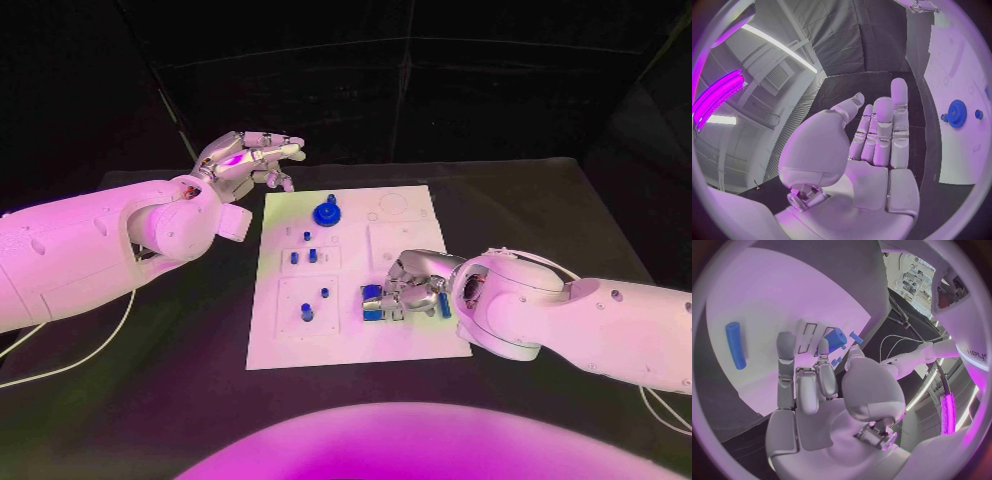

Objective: Assemble the parts on the task board

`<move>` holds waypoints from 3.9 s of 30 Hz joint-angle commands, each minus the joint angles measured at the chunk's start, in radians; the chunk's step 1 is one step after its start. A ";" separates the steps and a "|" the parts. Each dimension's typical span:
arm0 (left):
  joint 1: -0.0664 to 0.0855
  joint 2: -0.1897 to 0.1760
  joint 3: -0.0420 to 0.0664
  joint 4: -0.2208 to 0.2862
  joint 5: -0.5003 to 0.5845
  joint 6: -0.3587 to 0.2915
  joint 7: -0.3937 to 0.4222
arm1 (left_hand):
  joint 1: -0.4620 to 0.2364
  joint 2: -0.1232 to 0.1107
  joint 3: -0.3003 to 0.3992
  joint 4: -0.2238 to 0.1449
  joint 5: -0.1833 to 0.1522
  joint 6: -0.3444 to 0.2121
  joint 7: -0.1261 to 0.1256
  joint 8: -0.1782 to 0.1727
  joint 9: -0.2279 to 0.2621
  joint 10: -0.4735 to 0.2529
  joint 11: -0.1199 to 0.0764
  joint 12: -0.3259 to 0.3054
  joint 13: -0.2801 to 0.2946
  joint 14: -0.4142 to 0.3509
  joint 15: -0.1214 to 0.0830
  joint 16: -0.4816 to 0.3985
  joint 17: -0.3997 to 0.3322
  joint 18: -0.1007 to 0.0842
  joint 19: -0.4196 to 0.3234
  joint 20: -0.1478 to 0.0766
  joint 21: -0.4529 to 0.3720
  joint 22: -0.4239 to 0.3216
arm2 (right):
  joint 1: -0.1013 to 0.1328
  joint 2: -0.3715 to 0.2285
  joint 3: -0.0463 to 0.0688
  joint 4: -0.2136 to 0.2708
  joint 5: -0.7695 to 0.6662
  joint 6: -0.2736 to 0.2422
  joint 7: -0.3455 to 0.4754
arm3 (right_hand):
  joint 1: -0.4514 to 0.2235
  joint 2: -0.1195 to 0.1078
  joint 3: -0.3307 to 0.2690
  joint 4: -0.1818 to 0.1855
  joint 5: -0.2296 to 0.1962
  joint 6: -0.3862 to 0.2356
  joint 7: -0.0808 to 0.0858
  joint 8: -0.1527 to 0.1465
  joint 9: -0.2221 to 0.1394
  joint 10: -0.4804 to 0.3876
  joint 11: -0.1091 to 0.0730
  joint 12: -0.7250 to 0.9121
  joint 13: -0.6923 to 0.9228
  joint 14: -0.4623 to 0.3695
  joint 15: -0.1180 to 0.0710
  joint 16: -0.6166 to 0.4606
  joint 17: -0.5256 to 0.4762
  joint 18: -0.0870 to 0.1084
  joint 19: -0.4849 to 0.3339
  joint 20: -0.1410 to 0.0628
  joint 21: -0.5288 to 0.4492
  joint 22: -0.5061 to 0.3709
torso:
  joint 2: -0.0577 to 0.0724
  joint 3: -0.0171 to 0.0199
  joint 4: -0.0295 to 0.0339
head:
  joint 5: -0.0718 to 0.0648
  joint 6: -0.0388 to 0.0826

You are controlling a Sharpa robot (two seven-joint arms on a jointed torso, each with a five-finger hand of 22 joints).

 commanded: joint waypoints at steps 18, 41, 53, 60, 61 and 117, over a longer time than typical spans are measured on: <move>0.001 0.000 0.000 0.001 -0.014 0.014 0.003 | -0.009 -0.003 -0.007 0.000 0.003 -0.009 -0.001 0.005 -0.001 -0.007 -0.003 0.005 -0.001 -0.008 0.001 0.004 -0.001 0.013 -0.001 0.005 -0.005 -0.001 | 0.001 0.006 0.000 -0.010 -0.038 0.013 0.014 | 0.261 0.059 0.044 -0.128 0.073 0.018 -0.010 -0.014 0.007 0.010 -0.008 0.001 0.021 0.072 -0.013 0.005 0.092 -0.016 0.002 -0.009 0.008 0.003 | 0.000 0.0003 0.0003 | 0.000 0.000; 0.001 0.001 0.000 -0.003 -0.014 0.016 0.001 | -0.009 -0.003 -0.007 0.000 0.003 -0.009 -0.001 0.005 -0.001 -0.007 -0.003 0.005 -0.001 -0.008 0.001 0.004 -0.001 0.013 -0.001 0.005 -0.005 -0.001 | 0.002 -0.003 0.000 -0.015 -0.038 0.052 0.040 | 0.236 -0.019 0.006 -0.160 0.021 0.024 0.000 -0.031 0.004 0.012 0.000 0.000 0.027 0.071 -0.007 0.001 0.085 -0.016 -0.005 -0.006 -0.002 -0.006 | 0.000 0.0006 -0.0001 | 0.002 -0.002; 0.001 0.000 0.000 -0.004 -0.014 0.017 -0.001 | -0.009 -0.003 -0.007 0.000 0.003 -0.009 -0.001 0.005 -0.001 -0.007 -0.003 0.005 -0.001 -0.008 0.001 0.004 -0.001 0.013 -0.001 0.005 -0.005 -0.001 | 0.002 -0.062 0.000 0.012 -0.037 -0.007 0.061 | 0.210 -0.034 -0.031 -0.149 -0.006 0.008 0.007 -0.043 0.001 0.004 0.006 -0.012 0.018 0.068 -0.002 -0.004 0.074 -0.015 -0.010 -0.001 -0.008 -0.014 | -0.001 0.0002 -0.0005 | 0.001 -0.002; 0.001 0.000 -0.001 -0.004 -0.014 0.017 -0.001 | -0.009 -0.002 -0.009 0.001 0.003 -0.010 -0.001 0.006 0.000 -0.009 -0.003 0.008 -0.001 -0.009 0.001 0.005 -0.001 0.013 -0.001 0.006 -0.006 -0.002 | 0.003 -0.135 0.000 0.040 -0.001 -0.142 0.115 | 0.236 -0.001 -0.034 -0.154 0.068 -0.061 0.034 -0.102 -0.023 -0.028 0.027 -0.060 -0.026 0.062 0.014 -0.018 0.043 -0.013 -0.023 0.010 -0.023 -0.038 | -0.001 -0.0005 -0.0003 | -0.007 0.002; 0.001 0.000 -0.001 -0.004 -0.014 0.017 -0.001 | -0.009 -0.002 -0.009 0.001 0.003 -0.010 -0.001 0.006 0.000 -0.009 -0.003 0.008 -0.001 -0.009 0.001 0.005 -0.001 0.013 -0.001 0.006 -0.006 -0.002 | 0.003 -0.143 0.000 0.042 0.004 -0.163 0.123 | 0.238 0.003 -0.036 -0.154 0.076 -0.078 0.041 -0.116 -0.029 -0.038 0.033 -0.075 -0.040 0.060 0.019 -0.021 0.037 -0.012 -0.026 0.013 -0.028 -0.045 | -0.001 -0.0006 -0.0004 | -0.008 0.003; 0.001 -0.007 -0.001 0.003 -0.019 0.021 -0.004 | -0.009 -0.002 -0.009 0.001 0.003 -0.010 -0.001 0.006 0.000 -0.009 -0.003 0.008 -0.001 -0.009 0.001 0.005 -0.001 0.013 -0.001 0.006 -0.006 -0.002 | -0.020 -0.176 -0.003 -0.020 -0.186 0.063 -0.056 | 0.344 0.039 -0.069 -0.164 0.112 0.026 0.012 -0.111 -0.019 -0.018 0.009 -0.047 -0.011 0.064 0.001 -0.020 0.051 -0.010 -0.018 0.004 -0.029 -0.037 | 0.000 0.0006 -0.0014 | -0.067 0.005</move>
